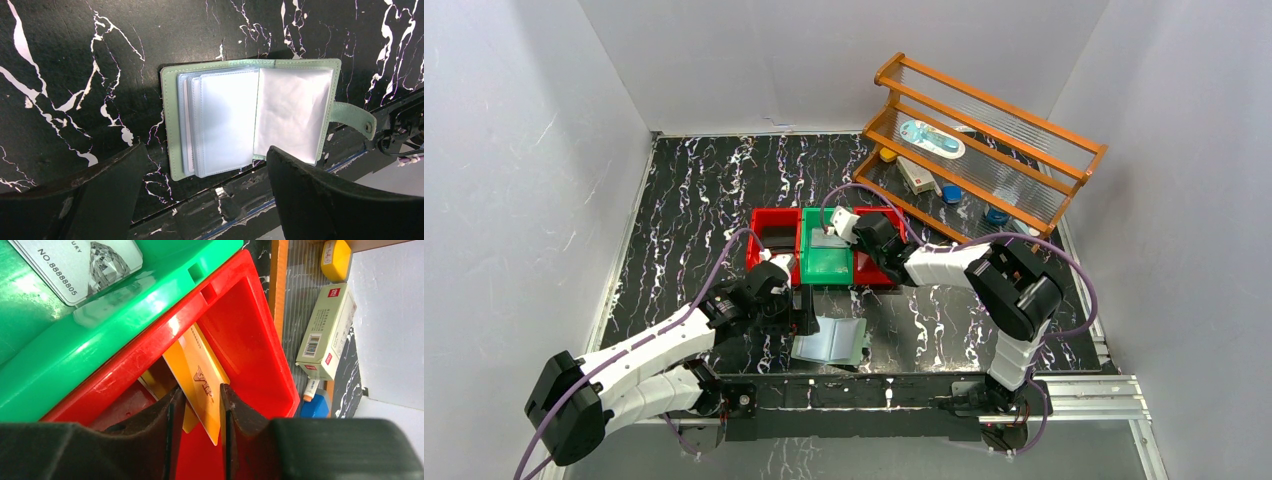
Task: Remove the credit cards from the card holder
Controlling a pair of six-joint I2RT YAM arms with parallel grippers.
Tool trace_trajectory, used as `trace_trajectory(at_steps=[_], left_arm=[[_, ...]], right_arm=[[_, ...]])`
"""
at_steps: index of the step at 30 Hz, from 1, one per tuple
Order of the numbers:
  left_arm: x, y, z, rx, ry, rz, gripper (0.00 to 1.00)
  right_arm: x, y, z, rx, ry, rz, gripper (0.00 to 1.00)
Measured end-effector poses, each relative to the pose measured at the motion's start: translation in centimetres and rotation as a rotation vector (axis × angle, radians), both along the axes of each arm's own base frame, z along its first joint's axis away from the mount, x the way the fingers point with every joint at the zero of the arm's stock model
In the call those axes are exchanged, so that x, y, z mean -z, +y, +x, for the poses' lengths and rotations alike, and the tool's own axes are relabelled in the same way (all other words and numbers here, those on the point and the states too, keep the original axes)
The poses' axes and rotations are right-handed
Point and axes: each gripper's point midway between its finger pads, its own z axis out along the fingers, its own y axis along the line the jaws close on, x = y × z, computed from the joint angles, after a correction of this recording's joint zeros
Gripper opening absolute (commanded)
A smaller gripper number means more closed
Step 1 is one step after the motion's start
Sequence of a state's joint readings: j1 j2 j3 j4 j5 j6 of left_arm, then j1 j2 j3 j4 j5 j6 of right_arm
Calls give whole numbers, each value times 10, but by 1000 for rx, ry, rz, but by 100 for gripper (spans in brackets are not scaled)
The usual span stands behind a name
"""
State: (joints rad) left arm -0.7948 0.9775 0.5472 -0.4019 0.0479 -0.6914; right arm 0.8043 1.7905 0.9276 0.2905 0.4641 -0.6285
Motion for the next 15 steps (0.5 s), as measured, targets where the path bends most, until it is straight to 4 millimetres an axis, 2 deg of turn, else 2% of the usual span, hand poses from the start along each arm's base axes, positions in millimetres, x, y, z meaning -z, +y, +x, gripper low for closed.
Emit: trace_trajectory(at_steps=[7,15], left_arm=[[0,0,0,0,0,0,89],[0,0,0,0,1,0,89]], right_arm=[[2,-3,1,13,24,34,48],[-24,-1,3,33,-2,117,50]])
